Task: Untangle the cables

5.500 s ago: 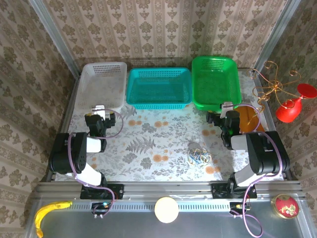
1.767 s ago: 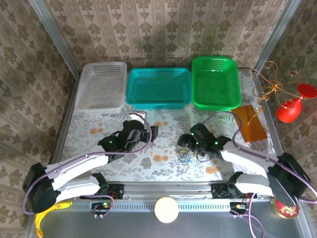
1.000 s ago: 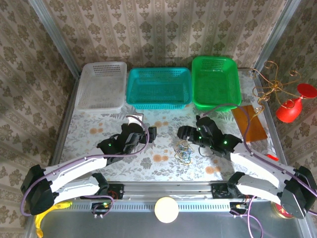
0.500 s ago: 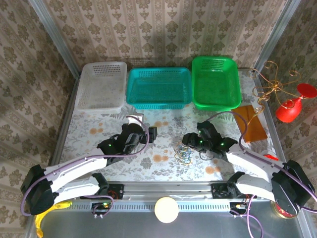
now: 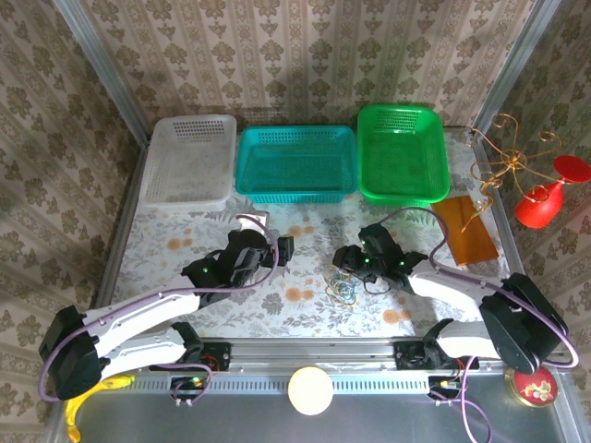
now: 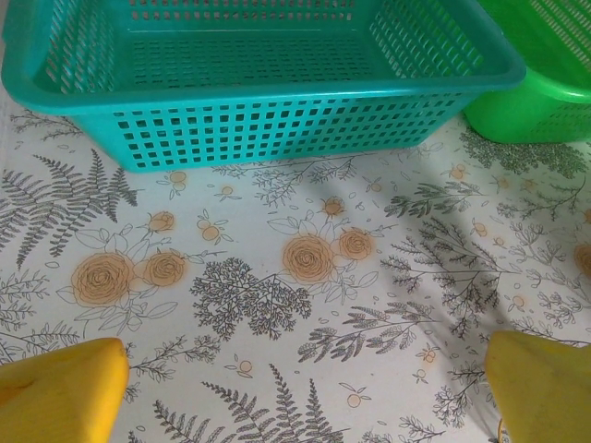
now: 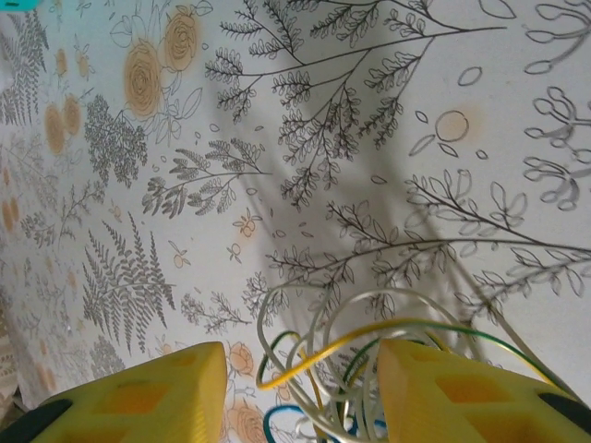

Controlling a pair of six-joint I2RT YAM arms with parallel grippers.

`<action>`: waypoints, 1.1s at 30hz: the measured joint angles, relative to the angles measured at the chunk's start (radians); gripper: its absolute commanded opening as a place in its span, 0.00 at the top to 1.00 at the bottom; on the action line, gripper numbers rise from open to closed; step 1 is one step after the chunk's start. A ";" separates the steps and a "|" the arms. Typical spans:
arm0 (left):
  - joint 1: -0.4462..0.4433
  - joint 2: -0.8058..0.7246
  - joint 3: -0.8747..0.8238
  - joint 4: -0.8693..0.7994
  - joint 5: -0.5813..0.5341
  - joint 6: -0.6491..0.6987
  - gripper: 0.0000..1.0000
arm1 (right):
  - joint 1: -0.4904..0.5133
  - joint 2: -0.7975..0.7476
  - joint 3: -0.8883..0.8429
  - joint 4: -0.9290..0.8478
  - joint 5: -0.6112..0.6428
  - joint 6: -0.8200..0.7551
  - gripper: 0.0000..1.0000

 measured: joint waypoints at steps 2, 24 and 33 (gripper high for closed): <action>0.000 0.002 0.000 0.003 0.002 -0.004 0.00 | 0.000 0.026 0.016 0.010 0.000 0.004 0.51; -0.007 0.017 -0.001 0.021 0.010 -0.022 0.00 | -0.045 0.171 0.136 0.083 -0.033 0.006 1.00; -0.007 0.017 -0.036 0.054 0.023 -0.035 0.00 | -0.050 0.062 0.195 0.043 -0.103 -0.092 1.00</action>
